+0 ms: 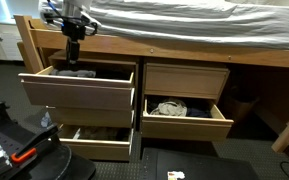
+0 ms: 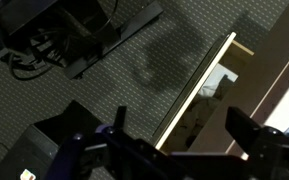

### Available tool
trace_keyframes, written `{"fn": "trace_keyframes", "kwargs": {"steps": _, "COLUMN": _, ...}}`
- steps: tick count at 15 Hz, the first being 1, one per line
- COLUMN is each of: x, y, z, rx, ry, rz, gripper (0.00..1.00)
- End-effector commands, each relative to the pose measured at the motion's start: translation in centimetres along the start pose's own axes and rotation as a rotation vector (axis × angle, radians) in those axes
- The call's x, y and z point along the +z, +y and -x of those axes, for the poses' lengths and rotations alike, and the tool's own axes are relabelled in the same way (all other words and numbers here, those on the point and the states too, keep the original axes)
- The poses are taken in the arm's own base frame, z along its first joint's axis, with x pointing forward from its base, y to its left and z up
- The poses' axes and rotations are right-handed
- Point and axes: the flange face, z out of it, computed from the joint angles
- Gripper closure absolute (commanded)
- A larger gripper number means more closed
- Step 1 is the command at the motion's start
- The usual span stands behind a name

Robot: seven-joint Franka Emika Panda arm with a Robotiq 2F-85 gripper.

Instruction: Close the topmost drawer on the left

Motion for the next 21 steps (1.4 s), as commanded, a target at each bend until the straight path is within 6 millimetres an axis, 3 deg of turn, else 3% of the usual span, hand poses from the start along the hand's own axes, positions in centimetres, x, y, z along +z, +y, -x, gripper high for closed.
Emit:
{"fn": "trace_keyframes", "kwargs": {"steps": 1, "x": 7.7, "y": 1.1, "z": -3.7, "rx": 0.191, "ry": -0.072, "rz": -0.019, "gripper": 0.0}}
{"fn": "trace_keyframes", "kwargs": {"steps": 2, "x": 4.8, "y": 0.8, "z": -1.6, "rx": 0.108, "ry": -0.036, "rz": -0.004, "gripper": 0.0}}
{"fn": "trace_keyframes", "kwargs": {"steps": 4, "x": 8.2, "y": 1.3, "z": -2.8, "rx": 0.158, "ry": -0.074, "rz": 0.005, "gripper": 0.0}}
{"fn": "trace_keyframes", "kwargs": {"steps": 6, "x": 8.7, "y": 1.1, "z": -3.4, "rx": 0.17, "ry": -0.078, "rz": 0.005, "gripper": 0.0}}
{"fn": "trace_keyframes", "kwargs": {"steps": 7, "x": 8.7, "y": 1.2, "z": -3.2, "rx": 0.277, "ry": -0.033, "rz": -0.036, "gripper": 0.0}}
{"fn": "trace_keyframes", "kwargs": {"steps": 11, "x": 15.0, "y": 2.5, "z": -4.3, "rx": 0.49, "ry": 0.067, "rz": -0.096, "gripper": 0.0}}
{"fn": "trace_keyframes", "kwargs": {"steps": 14, "x": 20.4, "y": 6.7, "z": -3.5, "rx": 0.659, "ry": 0.148, "rz": -0.09, "gripper": 0.0}}
{"fn": "trace_keyframes", "kwargs": {"steps": 15, "x": 17.4, "y": 4.7, "z": -4.1, "rx": 0.576, "ry": 0.12, "rz": -0.095, "gripper": 0.0}}
{"fn": "trace_keyframes", "kwargs": {"steps": 17, "x": 20.7, "y": 6.5, "z": -3.5, "rx": 0.625, "ry": 0.143, "rz": -0.064, "gripper": 0.0}}
{"fn": "trace_keyframes", "kwargs": {"steps": 18, "x": 21.4, "y": 6.8, "z": -3.4, "rx": 0.633, "ry": 0.144, "rz": -0.057, "gripper": 0.0}}
{"fn": "trace_keyframes", "kwargs": {"steps": 21, "x": 19.9, "y": 5.9, "z": -3.6, "rx": 0.655, "ry": 0.227, "rz": -0.172, "gripper": 0.0}}
